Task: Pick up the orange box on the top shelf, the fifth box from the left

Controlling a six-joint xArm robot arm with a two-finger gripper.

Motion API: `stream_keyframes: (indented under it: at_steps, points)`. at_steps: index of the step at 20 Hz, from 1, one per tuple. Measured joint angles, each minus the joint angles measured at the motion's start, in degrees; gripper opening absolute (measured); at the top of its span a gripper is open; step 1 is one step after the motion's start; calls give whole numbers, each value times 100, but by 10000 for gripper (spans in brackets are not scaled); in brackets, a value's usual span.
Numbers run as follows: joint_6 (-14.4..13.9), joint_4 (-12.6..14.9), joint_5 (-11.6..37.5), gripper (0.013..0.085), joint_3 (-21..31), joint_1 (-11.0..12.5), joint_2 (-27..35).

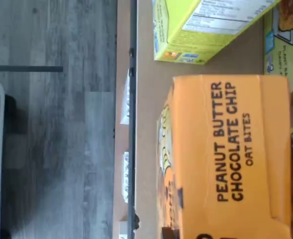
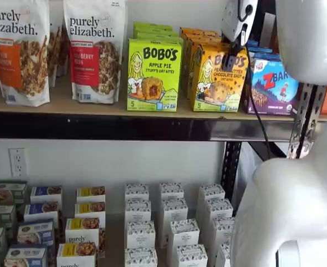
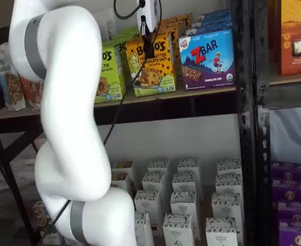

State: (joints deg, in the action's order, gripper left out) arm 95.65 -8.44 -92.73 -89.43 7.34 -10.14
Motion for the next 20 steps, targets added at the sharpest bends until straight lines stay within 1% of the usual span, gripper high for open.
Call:
stream_keyframes:
  at_steps: [4,7,10,13,17,20]
  points:
    - [15,-141,-106,370,-36,59,-78]
    - [40,-238,-279,370,-90,130,-167]
    - [63,-223,-429,370,-68,170,-323]
    - [91,-264,-773,370,-98,250,-491]
    - [114,-263,-1020,370,15,307,-804]
    - [122,-296,-1331,370,61,361,-1033]
